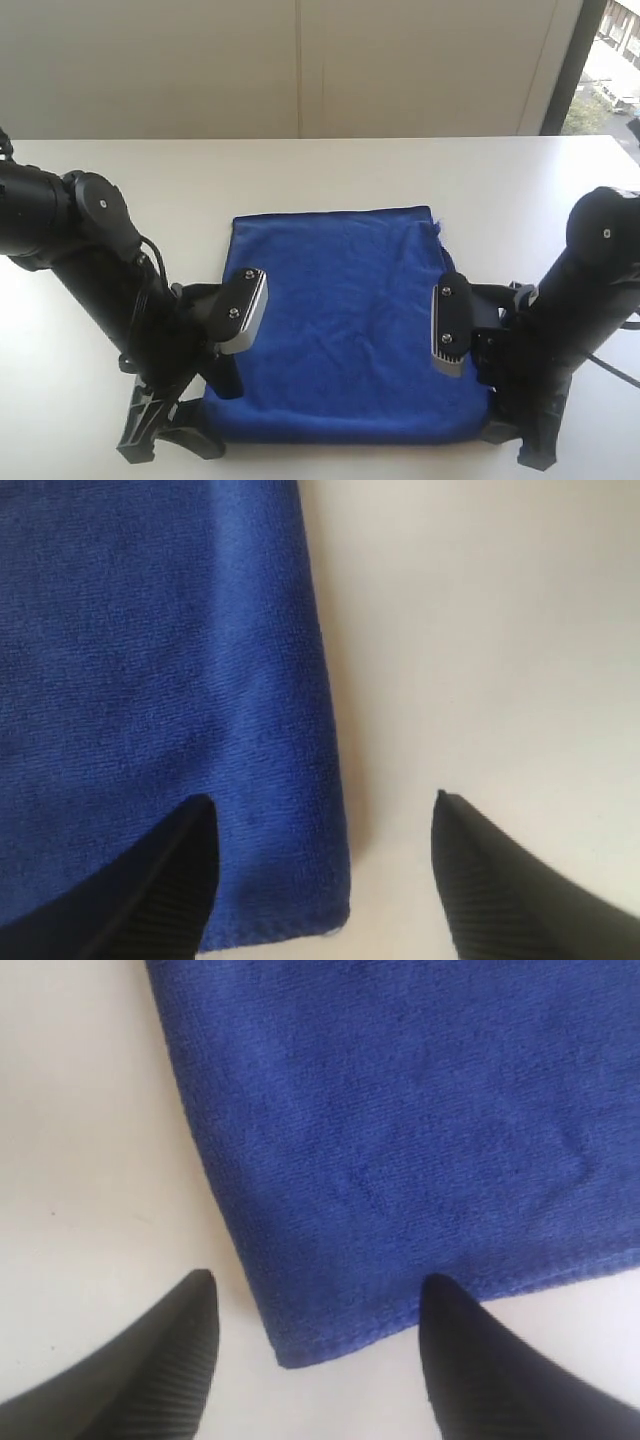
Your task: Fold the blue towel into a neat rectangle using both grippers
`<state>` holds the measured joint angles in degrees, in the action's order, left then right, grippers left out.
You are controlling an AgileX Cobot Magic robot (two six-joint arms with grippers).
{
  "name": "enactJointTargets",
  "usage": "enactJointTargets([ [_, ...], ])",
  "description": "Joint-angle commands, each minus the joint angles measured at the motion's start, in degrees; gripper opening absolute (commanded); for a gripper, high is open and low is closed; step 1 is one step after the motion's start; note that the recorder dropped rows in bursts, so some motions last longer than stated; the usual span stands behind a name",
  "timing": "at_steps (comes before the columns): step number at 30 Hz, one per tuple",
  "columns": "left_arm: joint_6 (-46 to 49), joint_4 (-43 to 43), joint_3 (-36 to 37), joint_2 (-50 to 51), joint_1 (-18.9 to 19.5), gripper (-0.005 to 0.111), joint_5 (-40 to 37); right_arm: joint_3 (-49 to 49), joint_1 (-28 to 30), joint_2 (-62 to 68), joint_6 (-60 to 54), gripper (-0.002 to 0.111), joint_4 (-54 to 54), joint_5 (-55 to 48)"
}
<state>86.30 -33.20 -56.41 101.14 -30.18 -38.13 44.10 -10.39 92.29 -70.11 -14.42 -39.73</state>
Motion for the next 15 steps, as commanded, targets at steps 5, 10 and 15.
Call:
enactJointTargets([
  [5, 0.5, -0.8, 0.4, 2.2, -0.4, 0.066, -0.6, -0.2, 0.1, 0.6, -0.8, 0.055, 0.1, -1.4],
  [10, 0.5, -0.8, 0.4, 2.2, -0.4, 0.066, 0.6, -0.2, 0.1, 2.8, -0.8, 0.055, 0.0, -1.5],
  [15, 0.5, -0.8, 0.4, 2.2, -0.4, 0.066, 0.6, -0.2, 0.1, 3.2, -0.8, 0.055, 0.0, -1.3],
])
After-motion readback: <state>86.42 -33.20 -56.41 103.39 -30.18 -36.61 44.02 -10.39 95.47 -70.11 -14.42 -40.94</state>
